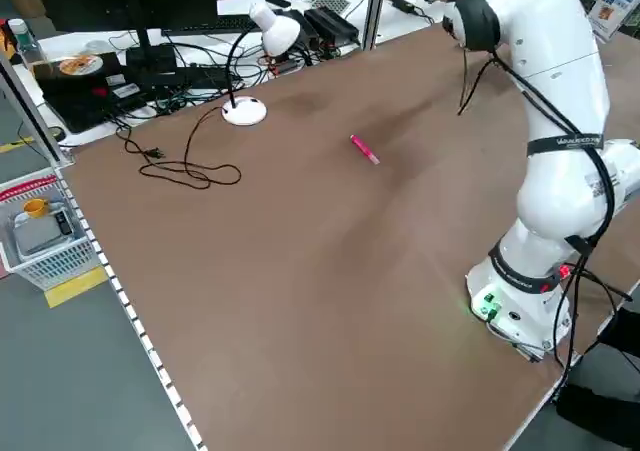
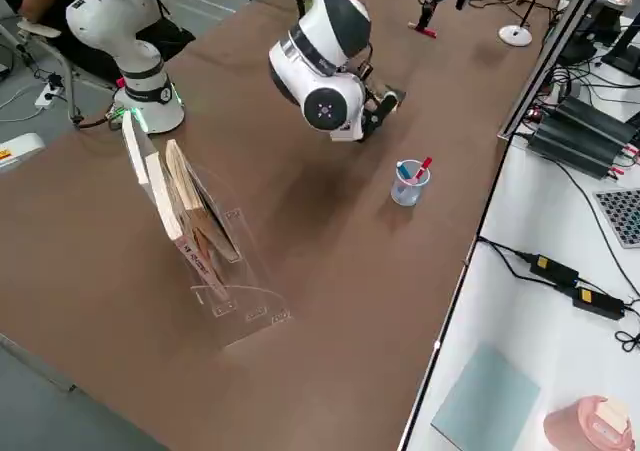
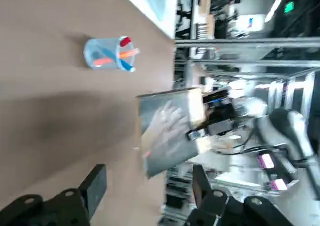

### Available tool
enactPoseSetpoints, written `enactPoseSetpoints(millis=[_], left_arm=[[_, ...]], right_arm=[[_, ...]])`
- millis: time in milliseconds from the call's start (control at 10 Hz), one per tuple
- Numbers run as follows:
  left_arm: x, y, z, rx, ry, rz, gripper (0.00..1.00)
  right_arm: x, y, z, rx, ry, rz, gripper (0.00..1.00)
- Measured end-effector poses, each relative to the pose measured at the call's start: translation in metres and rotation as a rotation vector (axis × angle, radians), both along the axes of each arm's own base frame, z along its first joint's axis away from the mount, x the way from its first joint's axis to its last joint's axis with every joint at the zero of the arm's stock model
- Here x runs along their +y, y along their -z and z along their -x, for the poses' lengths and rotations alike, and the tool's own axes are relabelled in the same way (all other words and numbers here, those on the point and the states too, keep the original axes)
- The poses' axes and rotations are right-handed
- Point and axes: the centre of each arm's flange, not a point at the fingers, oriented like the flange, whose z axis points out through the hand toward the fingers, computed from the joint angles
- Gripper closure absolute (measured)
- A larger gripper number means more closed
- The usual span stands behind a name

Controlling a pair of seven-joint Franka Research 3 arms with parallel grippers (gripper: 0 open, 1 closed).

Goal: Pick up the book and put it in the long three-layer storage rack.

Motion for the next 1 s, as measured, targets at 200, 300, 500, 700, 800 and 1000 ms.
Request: enactPoseSetpoints(millis=[200, 300, 500, 700, 800, 1000], left_arm=[[0.007, -0.009, -0.003, -0.033, 0.03, -0.109, 0.26], [0.011, -0.015, -0.004, -0.039, 0.049, -0.162, 0.26], [0.021, -0.028, -0.007, -0.054, 0.082, -0.271, 0.26], [0.032, -0.041, -0.008, -0.078, 0.115, -0.358, 0.25], [0.037, -0.047, -0.007, -0.098, 0.131, -0.394, 0.23], [0.048, -0.056, -0.007, -0.148, 0.167, -0.487, 0.17]], right_arm=[[-0.027, -0.009, -0.001, 0.047, 0.054, 0.09, 0.85], [-0.035, -0.013, -0.001, 0.084, 0.085, 0.127, 0.85], [-0.047, -0.018, -0.002, 0.154, 0.149, 0.186, 0.85], [-0.063, -0.022, 0.0, 0.213, 0.2, 0.253, 0.85], [-0.07, -0.023, 0.001, 0.242, 0.222, 0.291, 0.85], [-0.083, -0.023, 0.005, 0.282, 0.24, 0.373, 0.85]])
